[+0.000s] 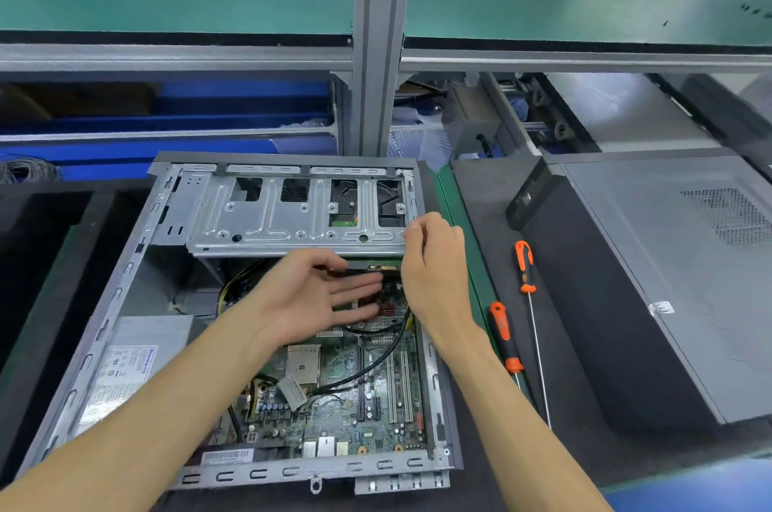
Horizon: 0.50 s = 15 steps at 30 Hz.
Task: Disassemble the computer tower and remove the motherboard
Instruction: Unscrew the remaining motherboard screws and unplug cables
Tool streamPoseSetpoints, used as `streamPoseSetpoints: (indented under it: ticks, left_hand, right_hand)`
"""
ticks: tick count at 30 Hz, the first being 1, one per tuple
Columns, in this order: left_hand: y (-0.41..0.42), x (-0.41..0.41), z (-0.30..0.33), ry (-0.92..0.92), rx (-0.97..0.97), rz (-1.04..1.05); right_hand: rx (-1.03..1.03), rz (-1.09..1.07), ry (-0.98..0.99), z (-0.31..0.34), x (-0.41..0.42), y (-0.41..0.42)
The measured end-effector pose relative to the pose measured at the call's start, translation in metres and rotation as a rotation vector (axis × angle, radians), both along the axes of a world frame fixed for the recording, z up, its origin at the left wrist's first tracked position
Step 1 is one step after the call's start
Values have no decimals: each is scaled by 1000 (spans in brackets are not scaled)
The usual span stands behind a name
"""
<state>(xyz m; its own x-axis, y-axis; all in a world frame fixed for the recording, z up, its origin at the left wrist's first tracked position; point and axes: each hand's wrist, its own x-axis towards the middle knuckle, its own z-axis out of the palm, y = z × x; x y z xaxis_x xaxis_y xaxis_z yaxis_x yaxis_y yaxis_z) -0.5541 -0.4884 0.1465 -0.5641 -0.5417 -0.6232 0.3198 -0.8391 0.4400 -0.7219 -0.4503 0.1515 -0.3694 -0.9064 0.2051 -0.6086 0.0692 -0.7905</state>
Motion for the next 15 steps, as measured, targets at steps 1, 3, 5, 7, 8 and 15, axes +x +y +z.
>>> streamPoseSetpoints:
  ticks: [1, 3, 5, 7, 8, 15]
  left_hand:
    - [1, -2, 1, 33, -4, 42]
    - [9, -7, -2, 62, -27, 93]
    - [16, -10, -8, 58, -55, 120]
    - [17, -10, -12, 54, -84, 106]
    - [14, -9, -13, 19, -108, 82]
    - [16, -18, -15, -181, -256, 173]
  right_hand:
    - [3, 0, -1, 0, 0, 0]
    - [4, 2, -2, 0, -1, 1]
    - [6, 7, 2, -1, -1, 1]
    - [5, 12, 8, -1, -1, 2]
    - [-1, 13, 12, -1, 0, 2]
    - [-13, 14, 19, -3, 0, 2]
